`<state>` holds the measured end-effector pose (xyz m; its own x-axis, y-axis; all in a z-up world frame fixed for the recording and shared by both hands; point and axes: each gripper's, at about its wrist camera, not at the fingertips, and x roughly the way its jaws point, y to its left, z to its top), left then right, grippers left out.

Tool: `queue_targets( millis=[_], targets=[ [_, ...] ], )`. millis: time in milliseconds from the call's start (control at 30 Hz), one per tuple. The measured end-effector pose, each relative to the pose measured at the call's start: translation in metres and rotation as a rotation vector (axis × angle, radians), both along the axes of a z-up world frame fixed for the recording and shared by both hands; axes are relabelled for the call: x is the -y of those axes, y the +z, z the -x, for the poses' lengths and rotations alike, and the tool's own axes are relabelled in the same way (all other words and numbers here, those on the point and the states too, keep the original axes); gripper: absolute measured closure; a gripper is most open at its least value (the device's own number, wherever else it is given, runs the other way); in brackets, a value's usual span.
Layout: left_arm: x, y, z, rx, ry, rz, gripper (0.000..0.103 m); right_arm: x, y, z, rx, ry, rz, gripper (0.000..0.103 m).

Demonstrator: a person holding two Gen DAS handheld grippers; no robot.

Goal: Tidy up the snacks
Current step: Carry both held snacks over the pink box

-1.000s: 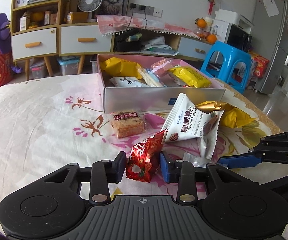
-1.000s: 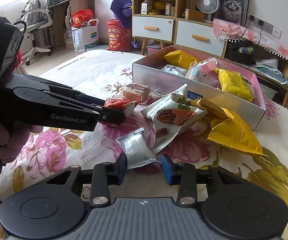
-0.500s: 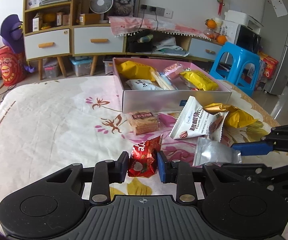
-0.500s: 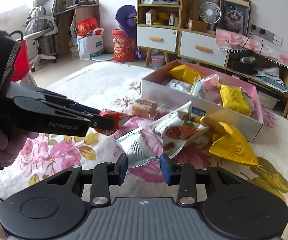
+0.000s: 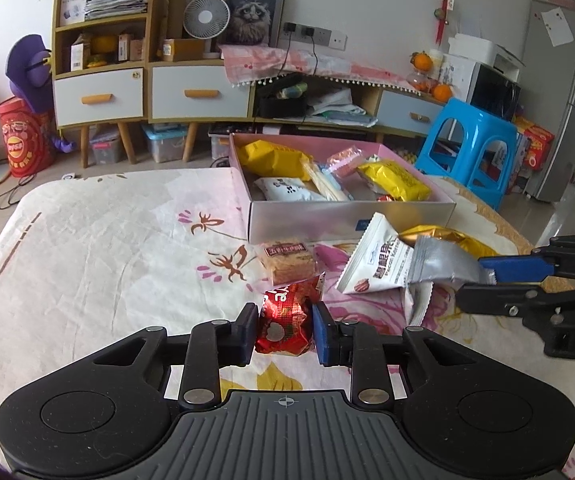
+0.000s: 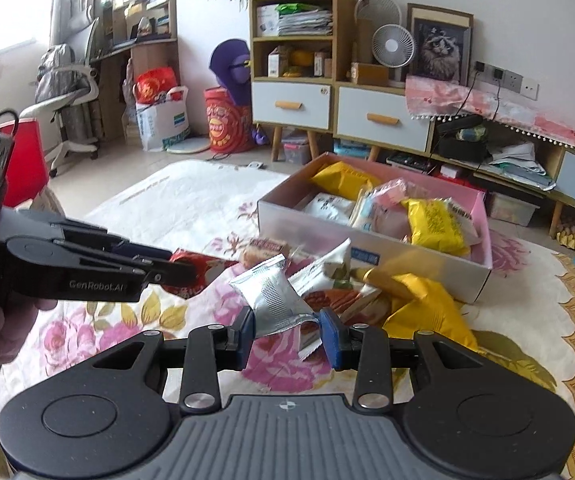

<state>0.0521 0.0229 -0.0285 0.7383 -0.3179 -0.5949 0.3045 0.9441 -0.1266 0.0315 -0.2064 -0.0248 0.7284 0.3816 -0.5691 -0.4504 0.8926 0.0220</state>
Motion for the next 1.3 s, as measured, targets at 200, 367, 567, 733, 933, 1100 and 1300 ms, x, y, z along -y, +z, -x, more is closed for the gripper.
queue_targets(
  millis=[200,367,567,733,933,1100,1300],
  targets=[
    [-0.004,0.009,-0.006,0.011,0.02,0.026,0.077,0.006,0.01,-0.009,0.029,-0.024,-0.021,0.076],
    [-0.005,0.018,-0.017,0.029,0.025,0.04,0.077,0.011,0.016,-0.024,0.049,-0.055,-0.024,0.076],
    [0.004,0.026,-0.043,0.033,0.038,0.063,0.077,0.022,0.017,-0.054,0.036,-0.107,-0.031,0.076],
    [0.012,0.033,-0.073,0.021,0.062,0.105,0.077,0.029,0.022,-0.086,0.002,-0.16,-0.065,0.076],
    [0.02,0.029,-0.104,-0.011,0.084,0.117,0.077,0.025,0.018,-0.112,-0.041,-0.189,-0.064,0.076],
    [0.024,0.021,-0.118,-0.016,0.102,0.104,0.077,0.024,0.01,-0.127,-0.07,-0.201,-0.052,0.076],
    [0.027,0.015,-0.129,-0.015,0.109,0.103,0.077,0.024,0.004,-0.139,-0.092,-0.218,-0.038,0.076]
  ],
)
